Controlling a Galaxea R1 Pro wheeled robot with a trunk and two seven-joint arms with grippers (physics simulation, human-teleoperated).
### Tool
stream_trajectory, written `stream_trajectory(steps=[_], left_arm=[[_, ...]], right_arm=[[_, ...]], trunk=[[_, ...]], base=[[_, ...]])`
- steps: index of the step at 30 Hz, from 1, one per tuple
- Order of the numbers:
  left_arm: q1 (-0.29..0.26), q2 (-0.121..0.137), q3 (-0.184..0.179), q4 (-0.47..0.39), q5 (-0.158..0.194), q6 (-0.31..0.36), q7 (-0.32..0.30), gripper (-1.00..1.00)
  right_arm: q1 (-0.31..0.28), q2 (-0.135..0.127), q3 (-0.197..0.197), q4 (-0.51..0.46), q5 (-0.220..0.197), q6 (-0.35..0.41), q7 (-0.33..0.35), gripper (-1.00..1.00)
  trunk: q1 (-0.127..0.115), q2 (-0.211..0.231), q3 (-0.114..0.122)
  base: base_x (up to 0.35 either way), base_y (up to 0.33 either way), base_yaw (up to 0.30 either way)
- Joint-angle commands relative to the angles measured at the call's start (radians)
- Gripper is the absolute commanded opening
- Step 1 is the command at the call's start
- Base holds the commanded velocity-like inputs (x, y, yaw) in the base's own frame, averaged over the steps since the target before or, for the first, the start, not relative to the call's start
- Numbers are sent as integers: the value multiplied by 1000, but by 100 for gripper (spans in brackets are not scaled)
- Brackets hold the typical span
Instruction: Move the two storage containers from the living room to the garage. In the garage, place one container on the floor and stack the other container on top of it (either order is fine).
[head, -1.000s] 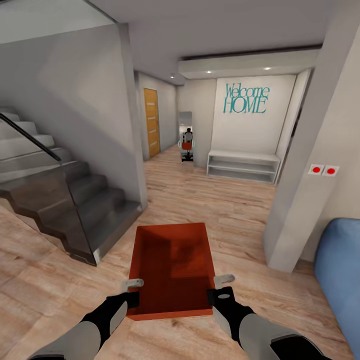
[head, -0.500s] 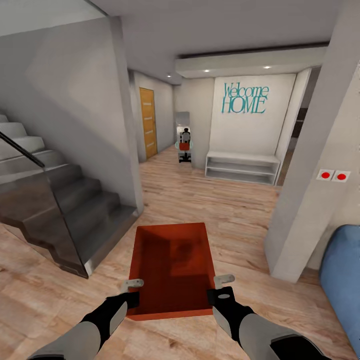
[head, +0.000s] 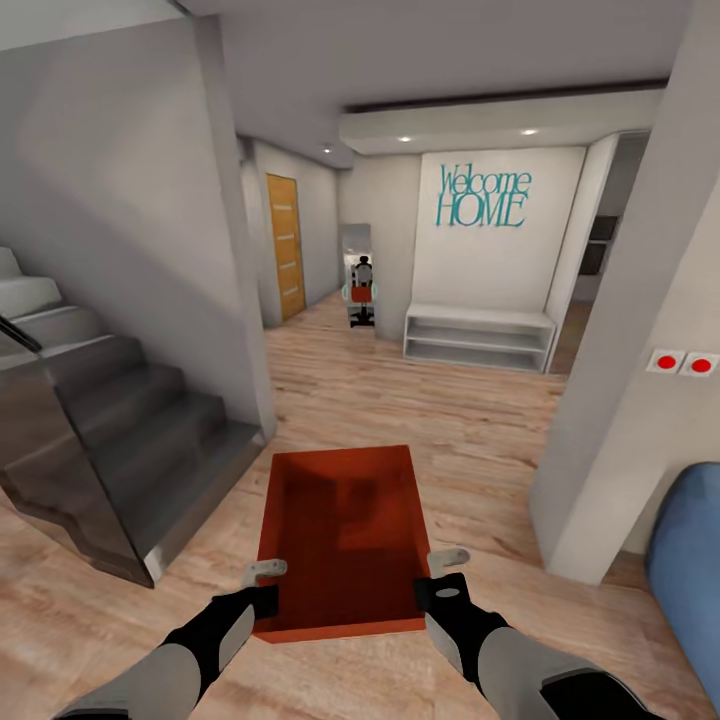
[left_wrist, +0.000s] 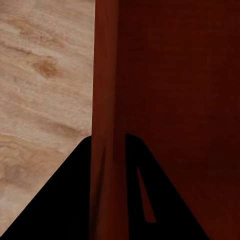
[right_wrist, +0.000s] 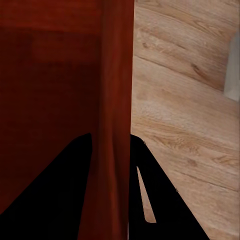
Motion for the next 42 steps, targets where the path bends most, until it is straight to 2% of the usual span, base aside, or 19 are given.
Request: stream_trajectory(steps=[1, 42], left_arm=[[-1, 48, 15, -22, 10, 6, 8, -100], [-1, 49, 15, -20, 10, 6, 7, -100]], right_arm=[[-1, 0, -12, 4, -5, 3, -11, -100], [-1, 0, -11, 4, -5, 3, -11, -100]], trunk=[[1, -2, -2], [1, -2, -2]], base=[[321, 0, -1], [321, 0, 0]])
